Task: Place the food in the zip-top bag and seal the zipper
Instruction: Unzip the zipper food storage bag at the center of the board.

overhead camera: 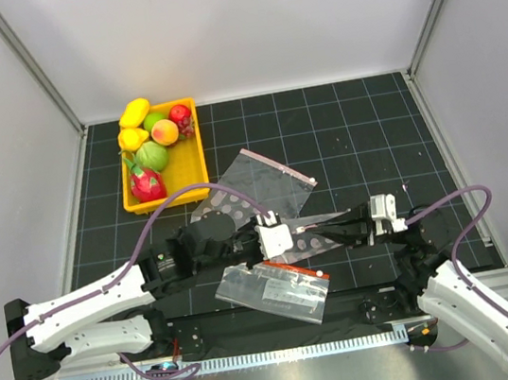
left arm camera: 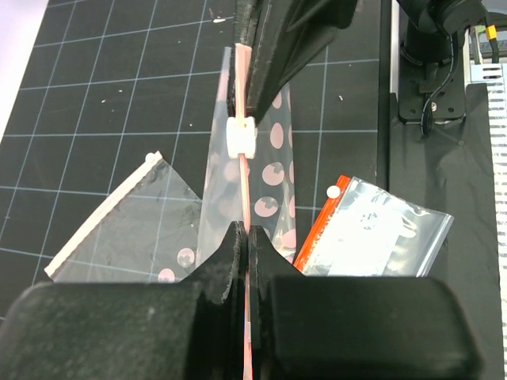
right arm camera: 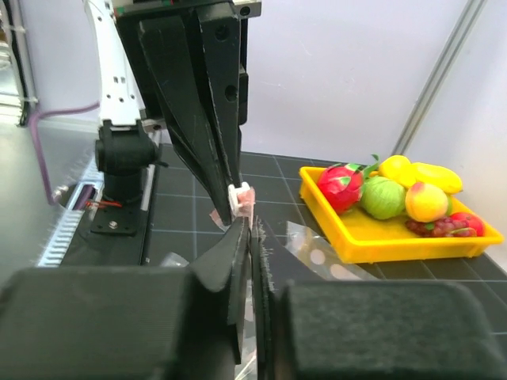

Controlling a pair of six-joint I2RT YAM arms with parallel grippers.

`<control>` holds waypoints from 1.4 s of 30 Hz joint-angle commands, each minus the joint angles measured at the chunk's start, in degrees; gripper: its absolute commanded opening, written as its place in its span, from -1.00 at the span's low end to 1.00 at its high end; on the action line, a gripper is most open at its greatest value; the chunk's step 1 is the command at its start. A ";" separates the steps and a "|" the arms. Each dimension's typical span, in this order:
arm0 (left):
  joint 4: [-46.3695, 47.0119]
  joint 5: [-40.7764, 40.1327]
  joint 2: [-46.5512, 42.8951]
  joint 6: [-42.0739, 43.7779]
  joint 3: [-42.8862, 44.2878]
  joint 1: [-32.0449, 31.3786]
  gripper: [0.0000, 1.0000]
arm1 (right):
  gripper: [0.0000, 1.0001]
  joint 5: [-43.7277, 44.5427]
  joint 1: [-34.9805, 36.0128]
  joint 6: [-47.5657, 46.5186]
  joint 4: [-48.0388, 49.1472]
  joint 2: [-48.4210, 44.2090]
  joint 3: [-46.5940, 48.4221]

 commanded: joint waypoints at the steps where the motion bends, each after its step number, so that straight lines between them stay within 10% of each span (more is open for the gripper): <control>1: 0.38 1.87 -0.22 -0.11 2.52 0.08 -0.97 | -0.98 -0.70 0.33 -0.29 2.78 0.86 0.78; 11: 3.54 7.76 -0.14 1.99 1.82 0.08 -0.27 | -0.98 -1.49 0.86 1.20 2.34 2.09 1.84; 42: 10.23 5.48 -2.07 1.21 -0.55 0.08 -0.15 | -0.98 -2.02 3.76 -3.02 -2.23 2.09 2.80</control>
